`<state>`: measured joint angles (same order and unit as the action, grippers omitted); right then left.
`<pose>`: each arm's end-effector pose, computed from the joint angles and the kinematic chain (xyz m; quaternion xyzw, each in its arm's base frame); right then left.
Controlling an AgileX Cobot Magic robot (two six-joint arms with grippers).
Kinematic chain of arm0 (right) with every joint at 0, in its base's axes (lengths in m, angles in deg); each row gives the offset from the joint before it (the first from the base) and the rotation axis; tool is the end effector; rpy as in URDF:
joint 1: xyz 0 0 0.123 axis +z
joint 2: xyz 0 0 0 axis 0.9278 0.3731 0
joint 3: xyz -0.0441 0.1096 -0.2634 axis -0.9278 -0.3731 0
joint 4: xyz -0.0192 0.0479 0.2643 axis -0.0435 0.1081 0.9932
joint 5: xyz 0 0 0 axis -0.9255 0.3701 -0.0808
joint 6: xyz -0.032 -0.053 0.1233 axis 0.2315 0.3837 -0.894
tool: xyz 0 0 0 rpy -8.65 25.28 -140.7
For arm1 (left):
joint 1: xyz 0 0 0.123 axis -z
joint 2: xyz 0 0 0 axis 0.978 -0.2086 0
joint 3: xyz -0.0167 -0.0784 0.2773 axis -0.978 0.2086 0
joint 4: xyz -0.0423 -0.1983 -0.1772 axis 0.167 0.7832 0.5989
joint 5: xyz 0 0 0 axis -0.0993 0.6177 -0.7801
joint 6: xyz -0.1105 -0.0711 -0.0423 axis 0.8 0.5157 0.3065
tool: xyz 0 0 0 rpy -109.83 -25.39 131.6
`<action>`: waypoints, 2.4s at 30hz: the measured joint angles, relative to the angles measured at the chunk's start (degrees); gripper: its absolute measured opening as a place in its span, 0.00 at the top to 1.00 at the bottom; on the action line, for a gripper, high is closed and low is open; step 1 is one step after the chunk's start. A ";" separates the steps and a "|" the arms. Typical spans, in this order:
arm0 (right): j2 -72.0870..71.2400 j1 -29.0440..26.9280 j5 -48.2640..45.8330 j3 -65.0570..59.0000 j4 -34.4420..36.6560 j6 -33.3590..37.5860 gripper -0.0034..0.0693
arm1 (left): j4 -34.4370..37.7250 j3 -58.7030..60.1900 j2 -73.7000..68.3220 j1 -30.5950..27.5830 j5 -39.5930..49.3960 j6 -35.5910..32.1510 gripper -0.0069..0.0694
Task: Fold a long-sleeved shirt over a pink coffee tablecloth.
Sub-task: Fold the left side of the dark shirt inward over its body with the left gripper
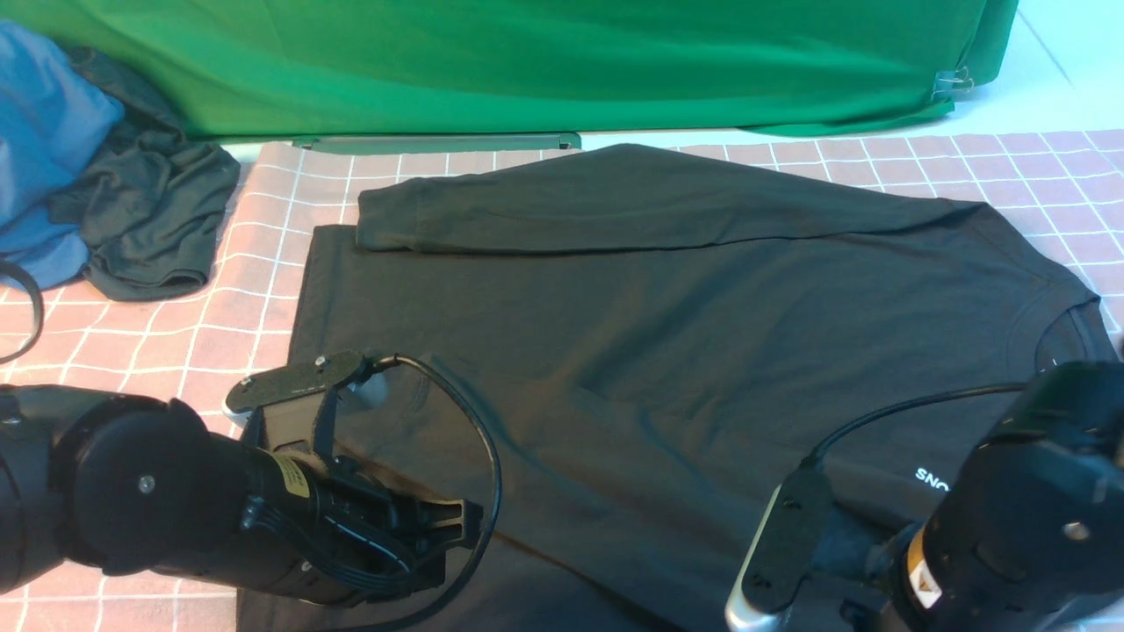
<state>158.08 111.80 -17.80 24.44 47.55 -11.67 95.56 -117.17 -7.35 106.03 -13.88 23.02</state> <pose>0.1749 0.1763 0.1290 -0.4826 0.8747 0.0327 0.0295 0.2148 -0.1395 0.1572 -0.0063 0.9674 -0.1864 0.1710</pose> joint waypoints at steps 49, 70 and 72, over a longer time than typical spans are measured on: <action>-4.40 0.06 -11.25 0.12 -2.10 -14.23 0.51 | -6.55 -11.86 -0.27 -9.57 8.50 9.09 0.89; -20.45 0.06 0.13 2.64 -2.10 -18.31 0.90 | -10.30 -61.17 -42.92 -25.82 14.25 5.36 0.71; -20.45 0.06 0.13 2.64 -2.10 -18.59 0.90 | -11.40 -64.11 -46.98 -25.82 14.17 5.36 0.63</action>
<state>137.63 111.86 -17.67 27.08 45.45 -30.26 84.16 -181.27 -54.33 80.21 0.30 28.39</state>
